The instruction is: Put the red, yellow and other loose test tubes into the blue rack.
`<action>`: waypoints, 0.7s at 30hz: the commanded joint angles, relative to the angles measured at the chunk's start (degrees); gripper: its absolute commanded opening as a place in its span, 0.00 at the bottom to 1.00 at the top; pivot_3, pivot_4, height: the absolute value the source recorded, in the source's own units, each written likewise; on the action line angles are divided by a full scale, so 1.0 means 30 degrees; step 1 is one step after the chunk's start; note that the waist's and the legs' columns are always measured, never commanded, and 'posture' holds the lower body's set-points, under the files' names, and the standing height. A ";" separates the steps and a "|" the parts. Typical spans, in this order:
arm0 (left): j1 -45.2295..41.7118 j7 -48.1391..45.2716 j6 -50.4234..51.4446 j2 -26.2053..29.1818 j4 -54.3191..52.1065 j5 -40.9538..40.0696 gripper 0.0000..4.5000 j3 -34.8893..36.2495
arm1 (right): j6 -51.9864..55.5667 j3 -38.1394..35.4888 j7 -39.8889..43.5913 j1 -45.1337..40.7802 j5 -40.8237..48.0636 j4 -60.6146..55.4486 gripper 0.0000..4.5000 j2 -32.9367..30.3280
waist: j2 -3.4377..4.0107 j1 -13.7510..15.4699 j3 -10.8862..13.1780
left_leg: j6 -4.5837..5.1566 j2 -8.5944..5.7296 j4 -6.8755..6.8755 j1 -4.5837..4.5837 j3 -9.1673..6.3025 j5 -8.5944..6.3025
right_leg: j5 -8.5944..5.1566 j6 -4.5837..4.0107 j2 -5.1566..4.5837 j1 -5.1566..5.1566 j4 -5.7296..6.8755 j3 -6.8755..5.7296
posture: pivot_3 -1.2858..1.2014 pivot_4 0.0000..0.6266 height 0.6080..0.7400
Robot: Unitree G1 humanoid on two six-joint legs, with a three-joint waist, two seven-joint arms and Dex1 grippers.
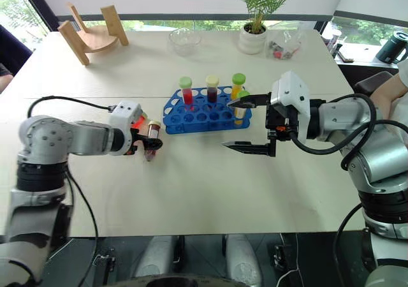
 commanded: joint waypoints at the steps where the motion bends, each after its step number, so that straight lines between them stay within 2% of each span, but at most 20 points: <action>1: -0.0441 0.1824 0.0167 -0.0573 0.0179 0.0273 1.00 0.1034 | -0.0029 -0.0449 -0.0208 -0.0323 0.0346 -0.0626 1.00 0.0033 | -0.0002 -0.0058 -0.0001 | -0.0001 -0.0002 0.0000 0.0000 0.0003 0.0000 | 0.0000 0.0001 -0.0003 0.0000 -0.0001 0.0002 | 0.52 0.24 1.00; 5: -0.0491 0.2621 0.0167 -0.1012 0.0593 0.0461 1.00 0.1361 | 0.0081 -0.0449 -0.0466 -0.0275 0.0433 -0.0910 1.00 0.0096 | 0.0002 -0.0132 -0.0003 | -0.0021 0.0000 -0.0026 0.0019 -0.0003 0.0013 | 0.0000 0.0000 0.0015 -0.0008 0.0007 0.0006 | 0.52 0.24 1.00; 6: -0.0464 0.2803 0.0167 -0.1102 0.0677 0.0446 0.95 0.1431 | 0.0083 -0.0476 -0.0506 -0.0237 0.0456 -0.0958 1.00 0.0094 | 0.0002 -0.0118 -0.0003 | -0.0027 0.0000 -0.0028 0.0018 -0.0008 0.0016 | 0.0000 0.0000 0.0017 -0.0008 0.0007 0.0004 | 0.52 0.24 1.00; 8: -0.0382 0.3060 0.0167 -0.1147 0.0711 0.0279 0.81 0.1500 | 0.0060 -0.0537 -0.0593 -0.0192 0.0438 -0.1022 1.00 0.0105 | 0.0002 -0.0109 -0.0003 | -0.0032 -0.0002 -0.0025 0.0017 -0.0002 0.0019 | 0.0000 0.0000 0.0011 -0.0007 0.0007 0.0006 | 0.52 0.24 1.00; 13: -0.0195 0.3596 0.0167 -0.1182 0.0723 0.0196 0.24 0.1860 | -0.0090 -0.0594 -0.0787 -0.0199 0.0292 -0.0881 1.00 0.0164 | 0.0001 -0.0049 -0.0004 | -0.0037 -0.0007 -0.0022 0.0014 -0.0002 0.0021 | 0.0000 0.0001 0.0006 -0.0002 0.0005 0.0005 | 0.52 0.24 1.00; 14: -0.0172 0.3667 0.0167 -0.1168 0.0725 0.0152 0.18 0.1903 | -0.0101 -0.0597 -0.0812 -0.0200 0.0291 -0.0871 1.00 0.0167 | 0.0001 -0.0048 -0.0004 | -0.0037 -0.0008 -0.0022 0.0014 -0.0002 0.0021 | 0.0000 0.0001 0.0005 -0.0002 0.0005 0.0005 | 0.52 0.24 1.00; 17: 0.0167 0.3899 0.0167 -0.0623 0.0444 -0.0728 0.18 0.2098 | -0.0141 -0.0601 -0.0798 -0.0227 0.0266 -0.0761 1.00 0.0143 | 0.0001 -0.0072 -0.0004 | -0.0037 -0.0008 -0.0023 0.0012 -0.0003 0.0021 | 0.0000 0.0001 0.0004 -0.0002 0.0004 0.0005 | 0.52 0.24 1.00; 21: 0.0483 0.1700 0.0167 0.1844 -0.0378 -0.4831 0.18 0.2640 | 0.0099 -0.0796 -0.1099 -0.0142 0.0336 -0.0594 1.00 0.0187 | 0.0001 -0.0206 -0.0004 | -0.0043 0.0004 -0.0043 0.0017 -0.0001 0.0025 | 0.0000 -0.0002 0.0018 -0.0027 0.0014 0.0010 | 0.52 0.24 1.00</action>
